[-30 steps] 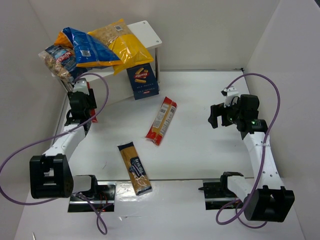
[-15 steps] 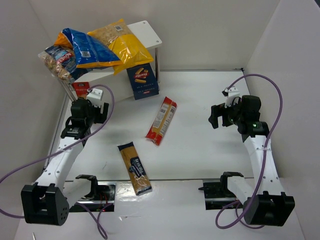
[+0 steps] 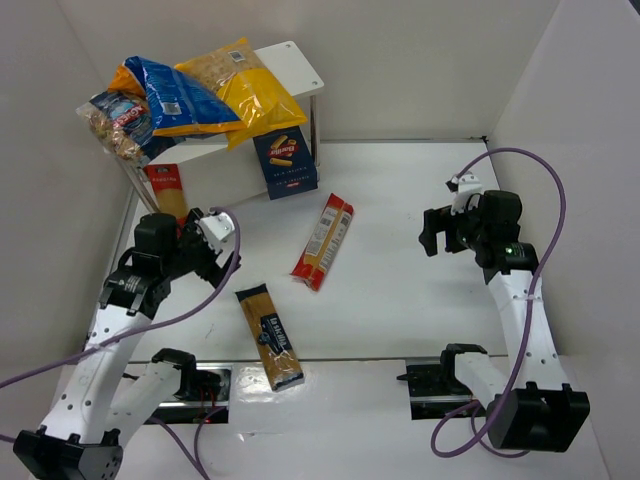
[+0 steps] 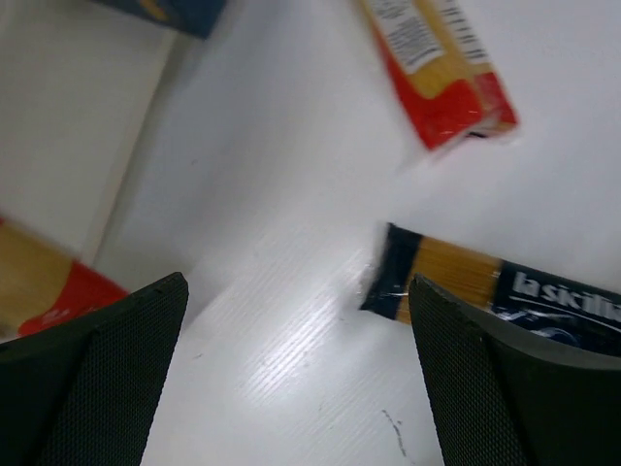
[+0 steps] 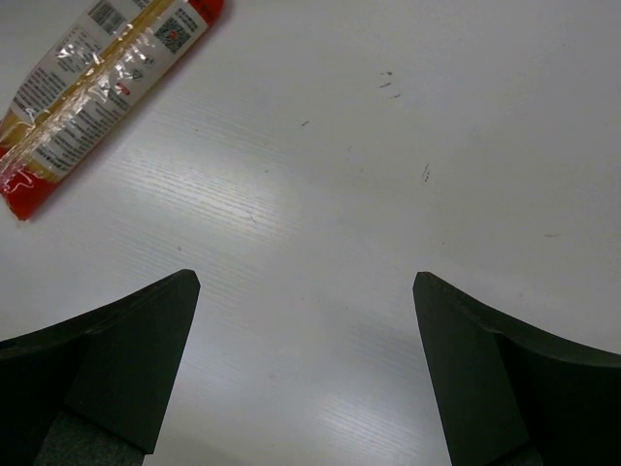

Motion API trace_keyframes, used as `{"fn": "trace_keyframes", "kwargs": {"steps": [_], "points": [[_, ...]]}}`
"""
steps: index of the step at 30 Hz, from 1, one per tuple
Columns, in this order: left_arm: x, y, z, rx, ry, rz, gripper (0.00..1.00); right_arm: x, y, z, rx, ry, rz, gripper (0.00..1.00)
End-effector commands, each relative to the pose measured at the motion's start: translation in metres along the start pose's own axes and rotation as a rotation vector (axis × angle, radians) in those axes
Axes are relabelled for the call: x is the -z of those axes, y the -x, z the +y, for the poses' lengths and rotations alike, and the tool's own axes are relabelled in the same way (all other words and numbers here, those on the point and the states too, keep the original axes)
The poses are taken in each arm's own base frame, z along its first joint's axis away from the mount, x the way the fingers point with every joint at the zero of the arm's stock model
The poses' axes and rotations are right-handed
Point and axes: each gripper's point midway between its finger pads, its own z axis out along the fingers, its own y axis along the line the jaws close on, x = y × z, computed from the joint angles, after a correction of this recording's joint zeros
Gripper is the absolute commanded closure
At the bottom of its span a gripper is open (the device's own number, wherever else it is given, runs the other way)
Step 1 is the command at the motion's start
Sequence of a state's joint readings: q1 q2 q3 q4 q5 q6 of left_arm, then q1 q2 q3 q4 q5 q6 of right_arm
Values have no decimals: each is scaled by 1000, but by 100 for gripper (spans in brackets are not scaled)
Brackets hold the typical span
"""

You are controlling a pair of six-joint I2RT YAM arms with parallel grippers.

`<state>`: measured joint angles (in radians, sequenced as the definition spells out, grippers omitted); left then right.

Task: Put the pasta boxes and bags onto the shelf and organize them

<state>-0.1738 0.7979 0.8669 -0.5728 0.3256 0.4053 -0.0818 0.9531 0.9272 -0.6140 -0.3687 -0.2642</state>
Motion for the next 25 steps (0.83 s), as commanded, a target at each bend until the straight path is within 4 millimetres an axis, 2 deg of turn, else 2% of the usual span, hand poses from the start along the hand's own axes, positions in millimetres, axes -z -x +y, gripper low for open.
{"fn": "trace_keyframes", "kwargs": {"steps": [1,4,6,7,8,11,12,18,20,25], "points": [[1,1,-42,-49,-229,-7,0,-5,2,-20,-54,-109,18,0],[-5,-3,-45,-39,-247,19,0,-14,-5,-38,-86,-188,71,0],[-9,-9,-44,-45,-229,38,0,-19,-7,-42,-115,-206,90,0],[-16,-15,-48,-52,-243,62,0,-21,-11,-48,-118,-233,108,0],[-20,-18,-38,-34,-191,88,0,-25,-17,-50,-133,-241,133,0],[-34,-34,-32,-10,-152,158,0,-31,-24,-52,-140,-244,164,0],[-38,-45,-30,-5,-138,199,0,-34,-27,-52,-152,-243,176,0],[-58,-74,-29,23,-154,332,0,-36,-25,-53,-153,-243,178,0],[-60,-79,-28,26,-154,352,0,-38,-27,-54,-155,-241,186,0],[-58,-76,-28,32,-146,341,0,-39,-31,-53,-159,-238,204,0]]}}
